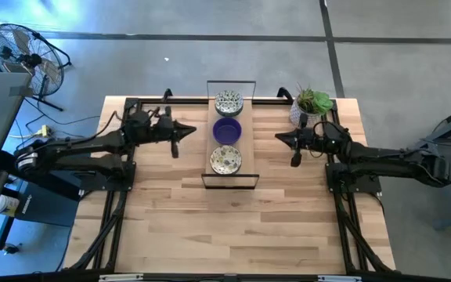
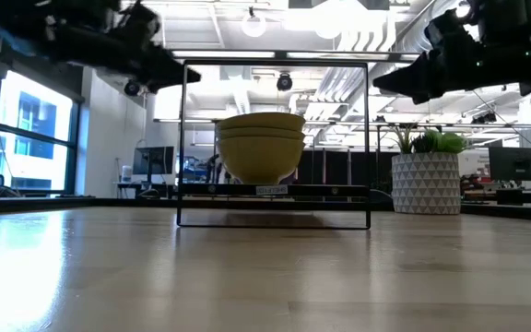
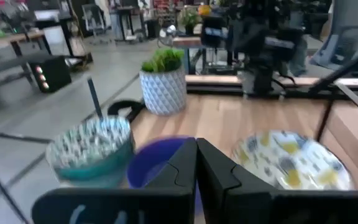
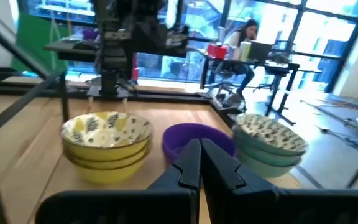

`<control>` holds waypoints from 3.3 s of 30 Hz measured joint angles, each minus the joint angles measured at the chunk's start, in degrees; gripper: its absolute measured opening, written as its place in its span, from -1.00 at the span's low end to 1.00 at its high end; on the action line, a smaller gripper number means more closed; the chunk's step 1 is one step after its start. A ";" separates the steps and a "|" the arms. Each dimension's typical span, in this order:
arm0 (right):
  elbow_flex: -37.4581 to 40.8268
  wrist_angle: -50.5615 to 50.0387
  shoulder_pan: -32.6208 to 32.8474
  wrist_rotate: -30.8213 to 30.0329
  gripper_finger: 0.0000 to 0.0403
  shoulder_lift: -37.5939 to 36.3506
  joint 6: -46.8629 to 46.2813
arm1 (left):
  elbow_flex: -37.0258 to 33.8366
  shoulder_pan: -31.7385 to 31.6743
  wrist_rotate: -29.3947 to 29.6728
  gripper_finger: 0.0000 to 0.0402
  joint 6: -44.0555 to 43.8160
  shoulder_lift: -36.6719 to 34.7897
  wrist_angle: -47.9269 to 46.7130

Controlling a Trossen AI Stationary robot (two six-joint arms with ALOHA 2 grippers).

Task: Pick & Place Mini bowls
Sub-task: Return to Home Position

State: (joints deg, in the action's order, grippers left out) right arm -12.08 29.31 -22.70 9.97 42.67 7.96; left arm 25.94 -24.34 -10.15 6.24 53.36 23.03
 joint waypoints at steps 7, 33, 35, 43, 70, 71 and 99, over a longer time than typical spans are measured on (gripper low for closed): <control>0.04 -3.12 -1.59 0.73 -1.00 -1.08 -0.27 | -6.64 0.00 0.05 -1.00 -0.91 -7.52 1.34; 7.45 -16.69 -1.14 -13.71 -1.00 -25.68 -4.60 | -21.57 -0.02 5.44 -1.00 -8.33 -41.97 -13.55; 7.45 -17.57 0.74 -15.32 -1.00 -26.88 -4.21 | -22.44 -0.02 5.57 -1.00 -9.47 -44.58 -14.39; 7.45 -23.71 5.30 -18.95 -1.00 -32.42 -5.37 | -24.99 -0.02 7.01 -1.00 -11.28 -53.05 -20.40; 11.50 -28.13 -2.72 -11.03 -1.00 -39.71 -9.06 | -25.23 -0.02 8.21 -1.00 -11.43 -52.94 -22.56; 11.50 -28.14 -2.89 -11.02 -1.00 -39.71 -9.07 | -25.23 -0.02 8.22 -1.00 -11.94 -52.81 -22.56; 11.54 -28.01 -2.88 -9.93 -1.00 -39.71 -7.94 | -24.88 -0.02 8.30 -1.00 -12.54 -52.74 -23.09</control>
State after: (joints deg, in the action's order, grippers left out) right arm -0.54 1.30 -25.58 0.03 2.96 0.01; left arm 1.06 -24.36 -1.85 -6.31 0.62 -0.05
